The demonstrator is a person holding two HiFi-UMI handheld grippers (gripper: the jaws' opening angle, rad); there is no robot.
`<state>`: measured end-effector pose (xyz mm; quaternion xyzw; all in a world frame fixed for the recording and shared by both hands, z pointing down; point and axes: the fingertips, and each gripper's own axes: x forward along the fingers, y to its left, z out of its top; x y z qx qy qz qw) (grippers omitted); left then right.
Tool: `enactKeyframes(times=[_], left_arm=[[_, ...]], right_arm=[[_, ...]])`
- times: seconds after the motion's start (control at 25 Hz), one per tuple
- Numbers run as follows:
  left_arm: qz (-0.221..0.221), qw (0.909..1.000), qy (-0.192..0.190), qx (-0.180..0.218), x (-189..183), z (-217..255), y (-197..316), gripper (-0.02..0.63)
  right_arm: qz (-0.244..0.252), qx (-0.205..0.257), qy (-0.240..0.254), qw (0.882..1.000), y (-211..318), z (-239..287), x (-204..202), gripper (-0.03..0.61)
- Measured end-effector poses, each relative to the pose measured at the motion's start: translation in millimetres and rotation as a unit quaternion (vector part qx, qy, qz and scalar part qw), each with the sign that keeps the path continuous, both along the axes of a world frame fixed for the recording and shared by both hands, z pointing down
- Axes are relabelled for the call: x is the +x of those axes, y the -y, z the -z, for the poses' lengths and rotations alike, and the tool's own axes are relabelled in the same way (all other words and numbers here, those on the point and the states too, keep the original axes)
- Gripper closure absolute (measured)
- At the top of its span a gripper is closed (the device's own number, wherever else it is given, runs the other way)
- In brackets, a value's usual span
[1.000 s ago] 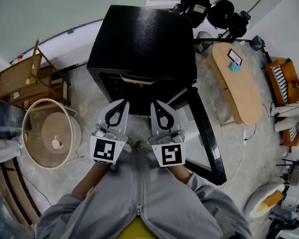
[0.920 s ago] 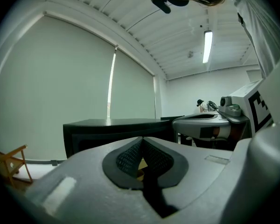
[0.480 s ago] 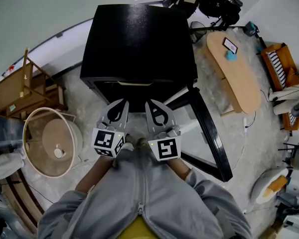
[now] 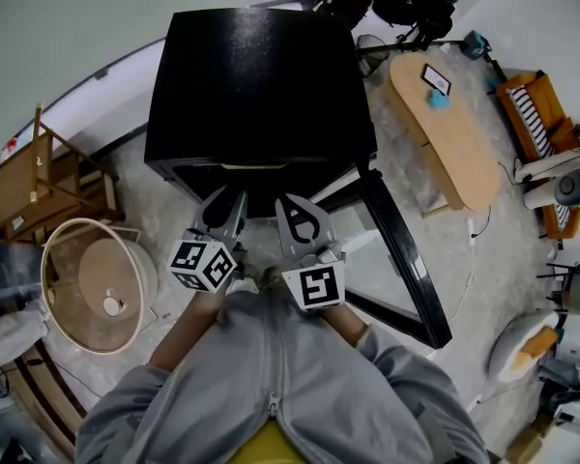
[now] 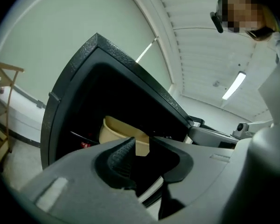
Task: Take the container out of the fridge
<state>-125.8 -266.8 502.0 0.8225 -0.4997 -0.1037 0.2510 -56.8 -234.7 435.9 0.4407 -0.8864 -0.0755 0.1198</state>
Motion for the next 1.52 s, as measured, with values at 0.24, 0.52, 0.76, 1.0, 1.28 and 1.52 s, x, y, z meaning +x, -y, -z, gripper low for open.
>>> enactKeyframes(times=[0.24, 0.52, 0.76, 1.0, 1.28, 1.52], left_arm=[[0.003, 0.9979, -0.056, -0.032, 6.0, -14.3, 8.5, 0.442], [0.006, 0.9861, -0.156, -0.057, 7.9, -28.1, 20.1, 0.360], [0.018, 0.9672, -0.240, -0.081, 8.6, -38.1, 32.2, 0.307], [0.029, 0.9473, -0.302, -0.102, 11.2, -48.4, 41.7, 0.267], [0.039, 0.9402, -0.318, -0.115, 16.4, -60.6, 49.0, 0.235], [0.025, 0.9390, -0.323, -0.115, 24.0, -60.3, 51.5, 0.198]], right_arm=[[-0.002, -0.001, 0.000, 1.000, 3.1, -0.5, 2.1, 0.581], [0.002, 0.001, -0.006, 1.000, 3.0, -1.9, 2.5, 0.581], [0.010, 0.007, -0.019, 1.000, 0.1, 0.9, 0.6, 0.581], [0.011, 0.008, -0.022, 1.000, -1.9, 0.8, 1.7, 0.581], [0.013, 0.007, -0.025, 1.000, -2.2, 1.4, 5.1, 0.581], [0.013, 0.008, -0.027, 1.000, -0.6, 1.9, 8.2, 0.581]])
